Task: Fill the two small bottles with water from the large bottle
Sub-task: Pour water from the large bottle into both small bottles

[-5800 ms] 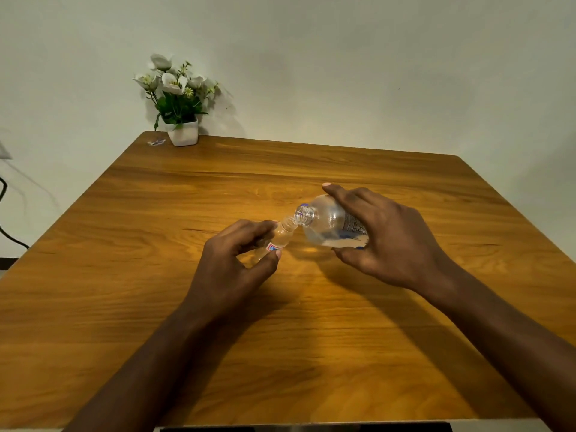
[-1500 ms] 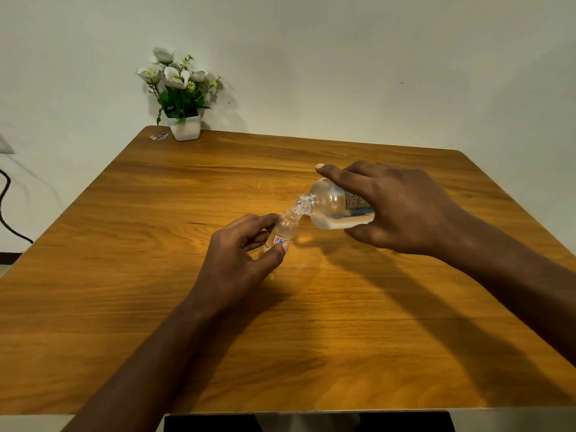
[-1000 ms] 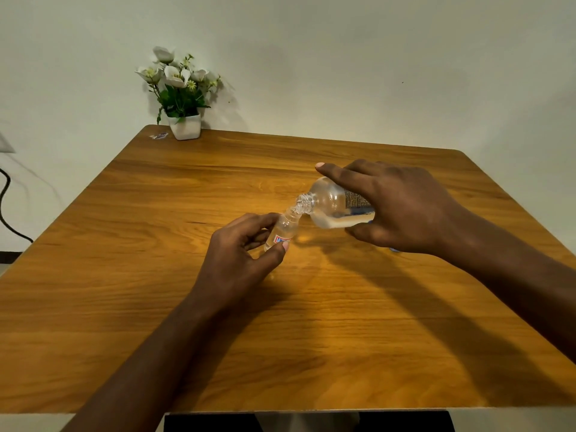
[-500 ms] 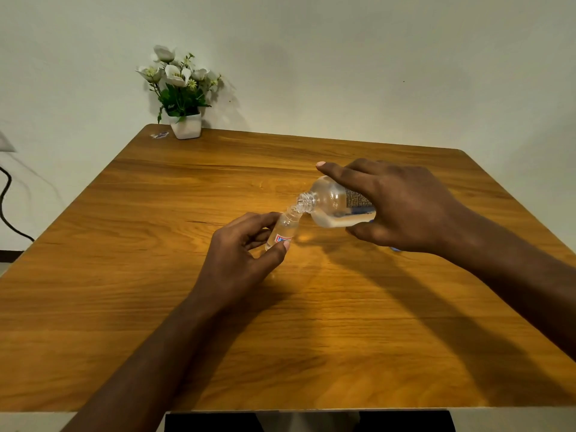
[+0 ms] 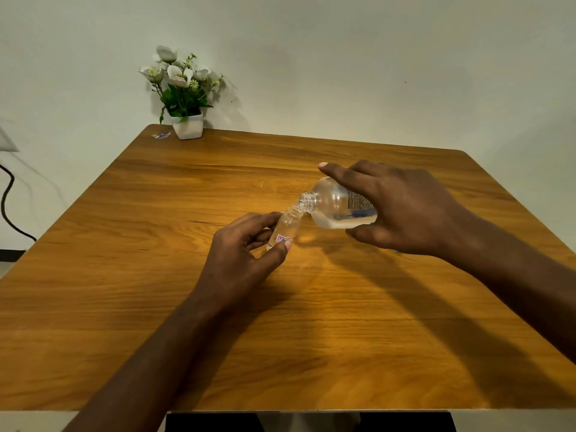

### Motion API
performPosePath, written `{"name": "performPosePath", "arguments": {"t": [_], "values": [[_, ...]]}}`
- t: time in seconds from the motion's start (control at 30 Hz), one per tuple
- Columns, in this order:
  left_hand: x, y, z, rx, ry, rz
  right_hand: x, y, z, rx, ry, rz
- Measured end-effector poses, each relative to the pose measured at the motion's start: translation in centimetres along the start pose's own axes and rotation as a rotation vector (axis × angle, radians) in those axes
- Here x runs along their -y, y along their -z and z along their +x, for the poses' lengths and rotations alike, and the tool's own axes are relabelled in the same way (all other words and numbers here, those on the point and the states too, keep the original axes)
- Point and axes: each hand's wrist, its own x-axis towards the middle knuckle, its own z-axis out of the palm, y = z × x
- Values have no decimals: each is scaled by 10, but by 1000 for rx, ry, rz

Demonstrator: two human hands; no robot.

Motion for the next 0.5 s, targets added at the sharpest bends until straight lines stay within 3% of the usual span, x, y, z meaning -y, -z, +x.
{"name": "performPosePath", "arguments": {"t": [0.5], "values": [[1, 1, 0, -57, 90, -130, 14, -22, 0, -112, -100, 184]]}}
